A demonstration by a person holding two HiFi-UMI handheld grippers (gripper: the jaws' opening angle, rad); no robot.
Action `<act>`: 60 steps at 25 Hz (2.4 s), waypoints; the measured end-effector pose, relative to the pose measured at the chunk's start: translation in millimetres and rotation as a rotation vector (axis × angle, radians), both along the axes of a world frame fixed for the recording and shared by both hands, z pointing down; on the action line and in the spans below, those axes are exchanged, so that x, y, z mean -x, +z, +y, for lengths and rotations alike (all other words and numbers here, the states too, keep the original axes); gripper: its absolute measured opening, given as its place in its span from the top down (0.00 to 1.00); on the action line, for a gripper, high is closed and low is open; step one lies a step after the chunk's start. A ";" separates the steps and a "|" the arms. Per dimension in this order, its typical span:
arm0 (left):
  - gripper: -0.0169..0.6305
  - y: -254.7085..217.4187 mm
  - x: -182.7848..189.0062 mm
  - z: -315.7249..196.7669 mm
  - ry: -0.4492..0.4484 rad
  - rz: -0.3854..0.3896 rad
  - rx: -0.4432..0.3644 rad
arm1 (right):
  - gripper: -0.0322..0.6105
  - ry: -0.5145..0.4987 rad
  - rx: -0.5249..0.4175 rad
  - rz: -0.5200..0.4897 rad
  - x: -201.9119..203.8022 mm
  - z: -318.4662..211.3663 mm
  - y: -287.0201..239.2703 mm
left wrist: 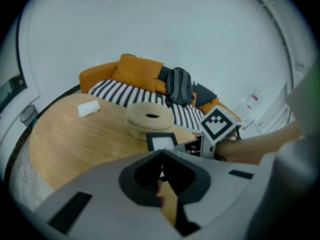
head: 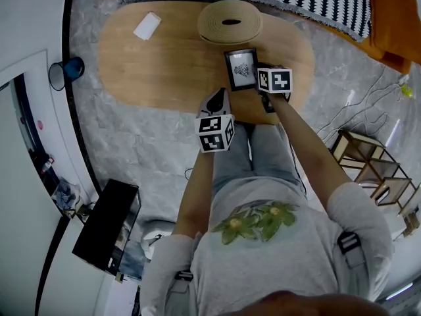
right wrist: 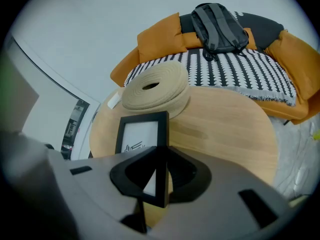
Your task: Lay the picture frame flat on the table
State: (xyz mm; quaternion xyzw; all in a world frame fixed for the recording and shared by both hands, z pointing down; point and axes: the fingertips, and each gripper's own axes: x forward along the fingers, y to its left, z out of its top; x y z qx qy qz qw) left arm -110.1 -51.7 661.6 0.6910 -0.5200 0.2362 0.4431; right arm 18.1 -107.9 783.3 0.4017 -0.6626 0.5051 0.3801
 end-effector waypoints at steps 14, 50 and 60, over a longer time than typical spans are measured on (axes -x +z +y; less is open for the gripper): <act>0.95 19.0 8.7 -4.2 -0.008 0.010 0.018 | 0.84 -0.009 0.004 0.023 0.8 -2.3 30.3; 0.95 45.6 12.9 -5.1 -0.004 0.025 0.066 | 0.83 0.010 0.063 0.075 -1.7 2.5 77.2; 0.95 48.4 13.0 -5.8 -0.009 0.026 0.072 | 0.83 0.012 0.069 0.066 -0.9 4.6 83.5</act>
